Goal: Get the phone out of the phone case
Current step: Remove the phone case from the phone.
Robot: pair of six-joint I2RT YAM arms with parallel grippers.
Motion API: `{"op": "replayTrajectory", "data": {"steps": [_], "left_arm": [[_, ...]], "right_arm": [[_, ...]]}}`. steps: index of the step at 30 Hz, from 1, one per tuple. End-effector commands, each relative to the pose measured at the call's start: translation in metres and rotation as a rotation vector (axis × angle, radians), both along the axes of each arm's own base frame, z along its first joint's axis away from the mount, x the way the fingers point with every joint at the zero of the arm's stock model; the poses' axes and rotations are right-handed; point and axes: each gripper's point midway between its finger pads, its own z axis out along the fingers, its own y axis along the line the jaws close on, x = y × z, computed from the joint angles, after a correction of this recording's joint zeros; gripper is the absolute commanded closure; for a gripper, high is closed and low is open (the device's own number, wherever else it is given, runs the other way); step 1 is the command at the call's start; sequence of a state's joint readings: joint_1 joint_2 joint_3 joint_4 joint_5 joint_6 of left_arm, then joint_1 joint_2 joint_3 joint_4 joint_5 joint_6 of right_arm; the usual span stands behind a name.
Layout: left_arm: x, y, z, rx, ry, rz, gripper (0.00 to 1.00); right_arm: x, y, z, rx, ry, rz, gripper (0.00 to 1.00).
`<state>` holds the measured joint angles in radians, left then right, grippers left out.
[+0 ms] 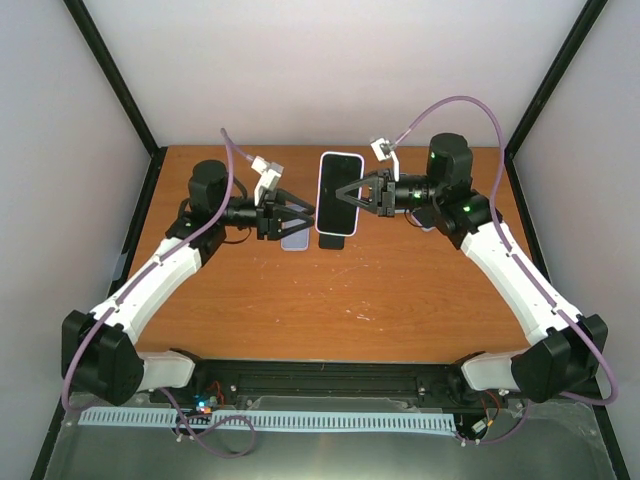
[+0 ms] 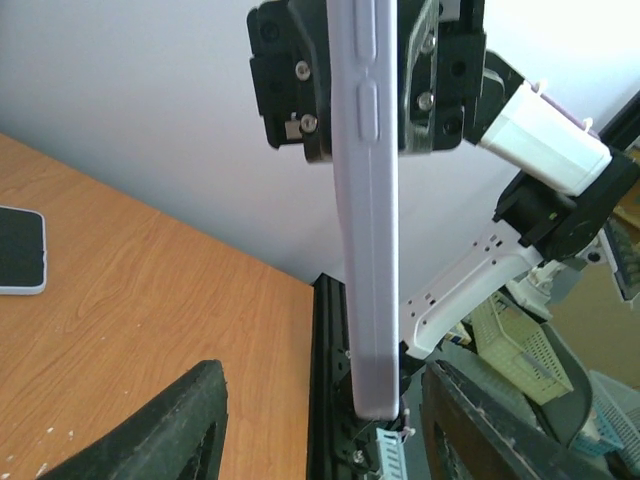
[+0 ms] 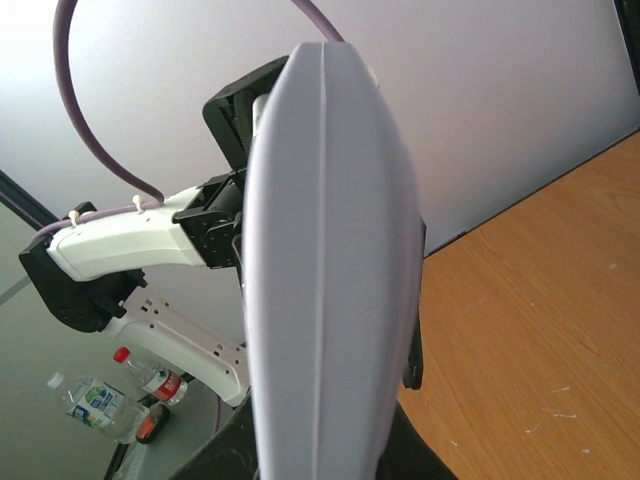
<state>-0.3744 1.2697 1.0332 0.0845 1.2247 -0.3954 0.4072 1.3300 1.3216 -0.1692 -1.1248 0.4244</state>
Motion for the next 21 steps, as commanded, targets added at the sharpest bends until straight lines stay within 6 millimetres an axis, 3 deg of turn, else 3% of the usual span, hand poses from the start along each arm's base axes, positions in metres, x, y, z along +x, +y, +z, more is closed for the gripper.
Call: {"op": "replayTrajectory", "data": {"steps": [1,12,21], "left_arm": [[0.0,-0.01,0.031,-0.055,-0.018,-0.036,0.47],[-0.003,-0.025,0.038,-0.063,-0.013,-0.079,0.64],[-0.005,-0.024,0.031,-0.045,-0.026,-0.079,0.99]], "right_arm": [[-0.003,-0.005,0.016,0.036,-0.061,-0.016,0.97],[0.004,-0.003,0.011,0.035,-0.051,-0.037,0.97],[0.006,-0.006,0.015,0.023,-0.071,-0.05,0.93]]}}
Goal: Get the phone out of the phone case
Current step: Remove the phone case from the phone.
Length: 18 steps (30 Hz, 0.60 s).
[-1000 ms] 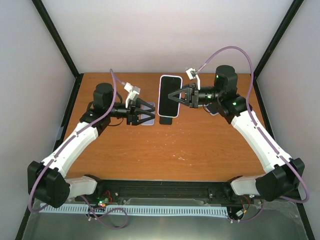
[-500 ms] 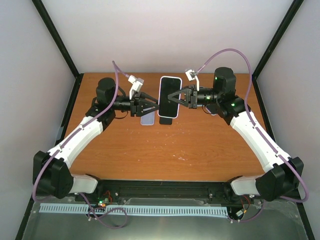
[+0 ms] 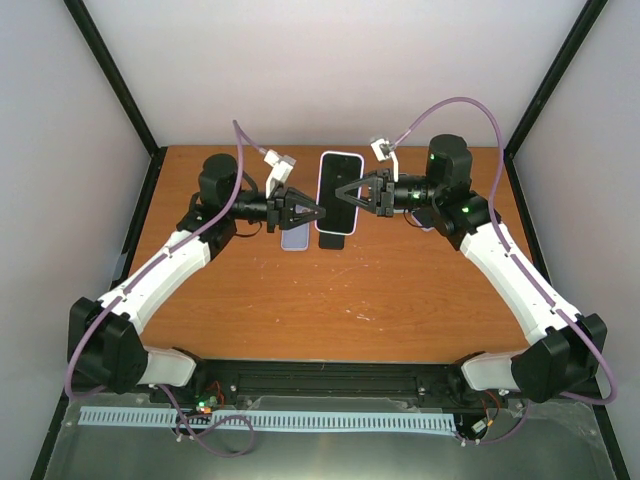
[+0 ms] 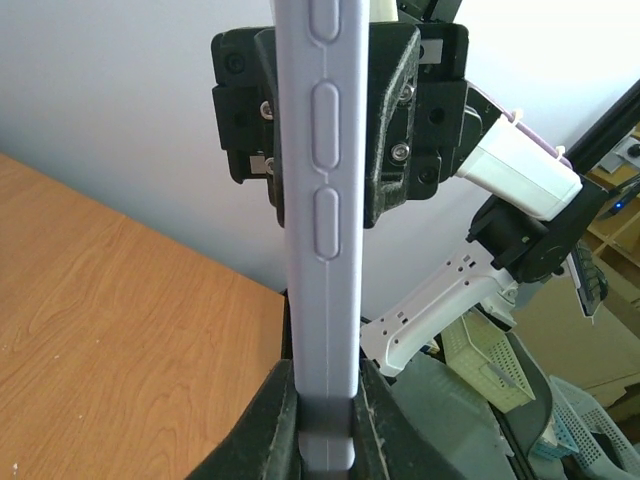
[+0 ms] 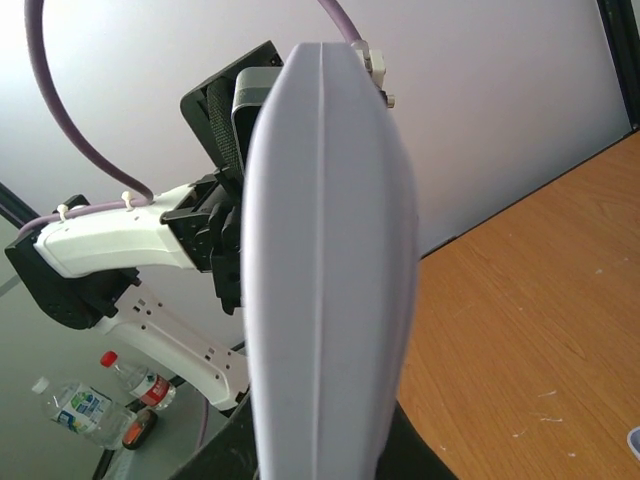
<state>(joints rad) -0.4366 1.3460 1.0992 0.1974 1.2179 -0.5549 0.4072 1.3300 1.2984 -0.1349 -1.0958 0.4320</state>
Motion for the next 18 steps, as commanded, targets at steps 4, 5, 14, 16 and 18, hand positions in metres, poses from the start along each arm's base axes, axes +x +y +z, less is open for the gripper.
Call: {"op": "replayTrajectory", "data": {"steps": [4,5,14,16,18], "left_arm": [[-0.013,0.001,0.009,-0.001,-0.094,-0.029,0.99],[-0.014,0.002,0.008,0.003,-0.094,-0.029,0.99],[-0.017,0.003,0.003,0.01,-0.083,-0.038,0.99],[-0.017,0.003,0.003,0.01,-0.081,-0.04,0.99],[-0.017,0.003,0.001,0.012,-0.076,-0.044,0.99]], "right_arm": [[0.003,-0.013,0.02,0.02,-0.066,-0.039,0.86],[0.005,-0.015,0.021,0.02,-0.067,-0.045,0.84],[0.006,-0.023,0.021,0.003,-0.077,-0.067,0.77],[0.006,-0.023,0.022,0.003,-0.079,-0.069,0.77],[0.006,-0.023,0.023,0.003,-0.081,-0.069,0.78]]}}
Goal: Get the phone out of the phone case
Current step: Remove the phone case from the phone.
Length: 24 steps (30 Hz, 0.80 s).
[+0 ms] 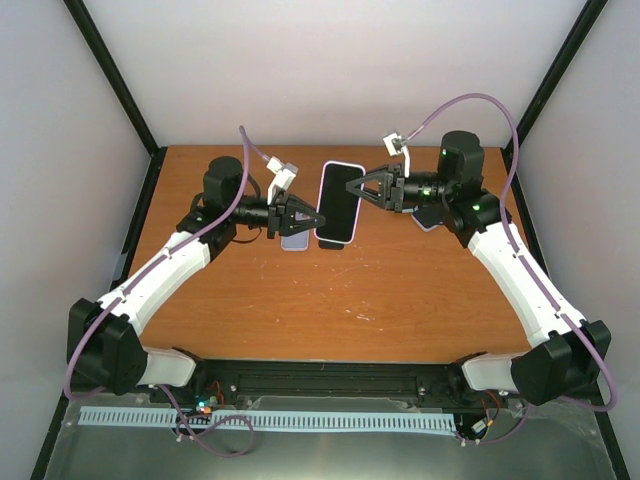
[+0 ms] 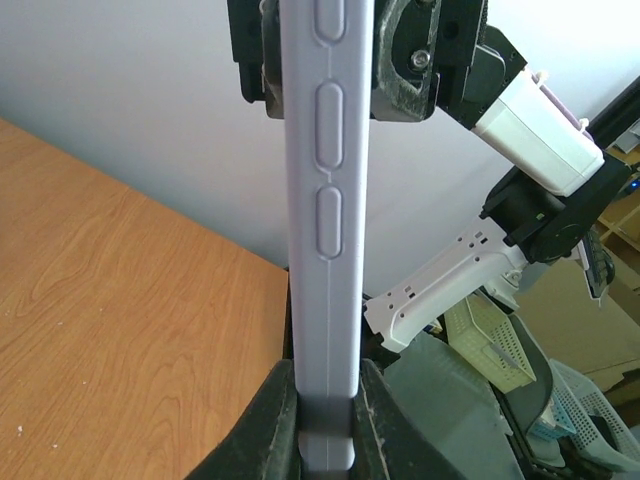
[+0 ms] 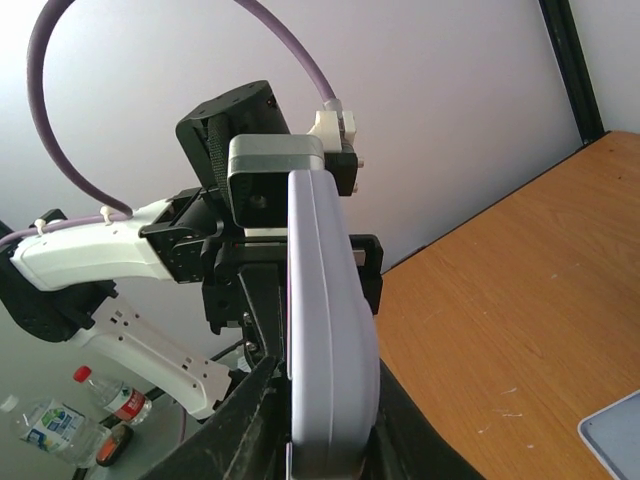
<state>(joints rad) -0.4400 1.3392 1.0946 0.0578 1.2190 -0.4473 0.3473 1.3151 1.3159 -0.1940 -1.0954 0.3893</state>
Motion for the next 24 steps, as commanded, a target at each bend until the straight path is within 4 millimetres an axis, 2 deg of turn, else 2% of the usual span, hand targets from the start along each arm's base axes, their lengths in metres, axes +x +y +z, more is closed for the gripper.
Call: {"op": "replayTrajectory", "data": {"steps": [1,4,5,8,9,15,24], "left_arm": [[-0.013,0.002,0.019,-0.037,-0.093,-0.039,0.99],[-0.014,0.002,0.021,-0.038,-0.105,-0.037,0.99],[-0.013,0.002,0.023,-0.035,-0.115,-0.032,0.97],[-0.012,0.003,0.023,-0.019,-0.142,-0.017,0.79],[-0.012,0.004,0.021,-0.014,-0.148,-0.012,0.77],[-0.014,0.007,0.005,0.016,-0.169,0.007,0.75],[-0.008,0.01,-0.003,0.022,-0.144,0.039,0.78]], "right_arm": [[-0.005,-0.005,0.02,0.016,-0.065,-0.012,0.8],[-0.004,-0.004,0.02,0.016,-0.063,-0.013,0.91],[-0.004,-0.005,0.021,0.016,-0.063,-0.015,0.95],[-0.003,-0.006,0.024,0.02,-0.06,-0.02,0.97],[-0.002,-0.007,0.025,0.026,-0.052,-0.021,0.97],[-0.003,-0.011,0.042,0.074,-0.032,0.005,0.97],[-0.01,-0.011,0.049,0.097,-0.03,0.039,0.97]]}}
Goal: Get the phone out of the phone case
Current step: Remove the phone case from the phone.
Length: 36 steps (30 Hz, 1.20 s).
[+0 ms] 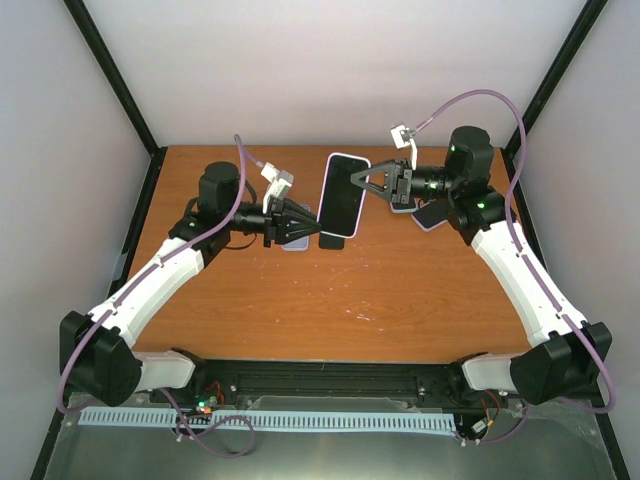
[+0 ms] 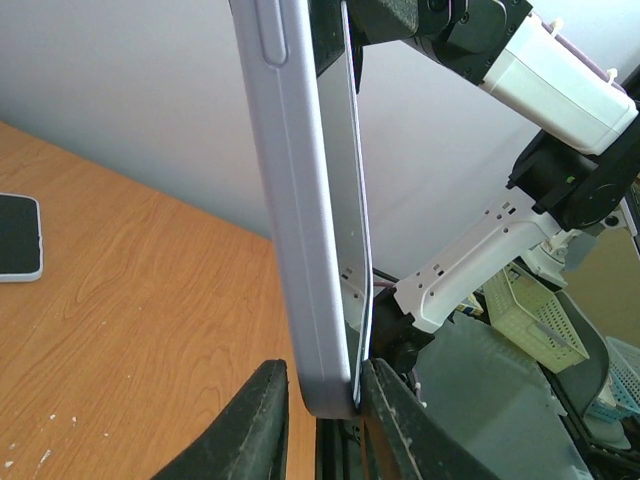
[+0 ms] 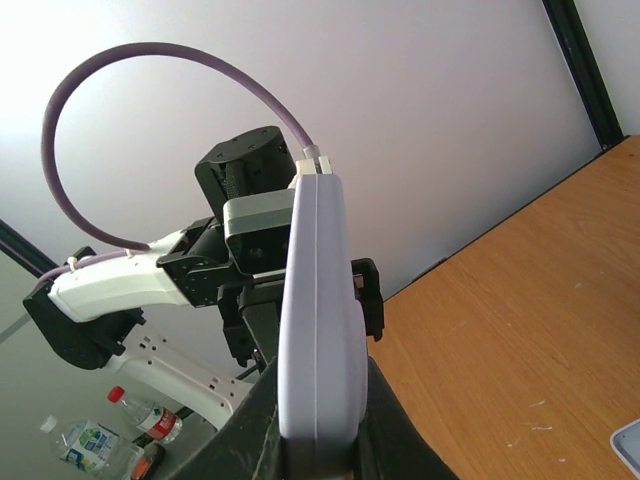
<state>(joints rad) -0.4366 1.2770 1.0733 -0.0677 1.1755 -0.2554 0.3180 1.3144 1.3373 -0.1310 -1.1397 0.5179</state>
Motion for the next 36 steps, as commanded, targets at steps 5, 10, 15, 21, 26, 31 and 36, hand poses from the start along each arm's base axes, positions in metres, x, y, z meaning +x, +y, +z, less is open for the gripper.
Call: {"op": "replayTrajectory", "data": {"steps": [5,10,15,21,26,31,36], "left_arm": [[0.003,0.005,0.001,-0.008,-0.014,0.018,0.8],[0.007,0.01,0.0,-0.014,0.005,0.034,0.82],[0.01,0.012,-0.001,-0.021,0.023,0.039,0.85],[0.013,0.013,-0.002,-0.024,0.036,0.045,0.89],[0.015,0.013,-0.004,-0.025,0.047,0.046,0.9],[0.015,0.014,-0.006,-0.027,0.056,0.045,0.94],[0.016,0.015,-0.006,-0.03,0.057,0.043,0.95]], "right_arm": [[-0.014,-0.004,0.033,0.057,-0.079,0.044,0.97],[-0.015,-0.004,0.032,0.068,-0.062,0.055,0.97],[-0.018,-0.005,0.033,0.076,-0.058,0.067,0.97],[-0.026,-0.005,0.035,0.09,-0.057,0.1,0.97],[-0.031,-0.006,0.037,0.101,-0.054,0.126,0.97],[-0.036,-0.007,0.039,0.11,-0.055,0.141,0.97],[-0.039,-0.007,0.041,0.118,-0.054,0.155,0.97]]}}
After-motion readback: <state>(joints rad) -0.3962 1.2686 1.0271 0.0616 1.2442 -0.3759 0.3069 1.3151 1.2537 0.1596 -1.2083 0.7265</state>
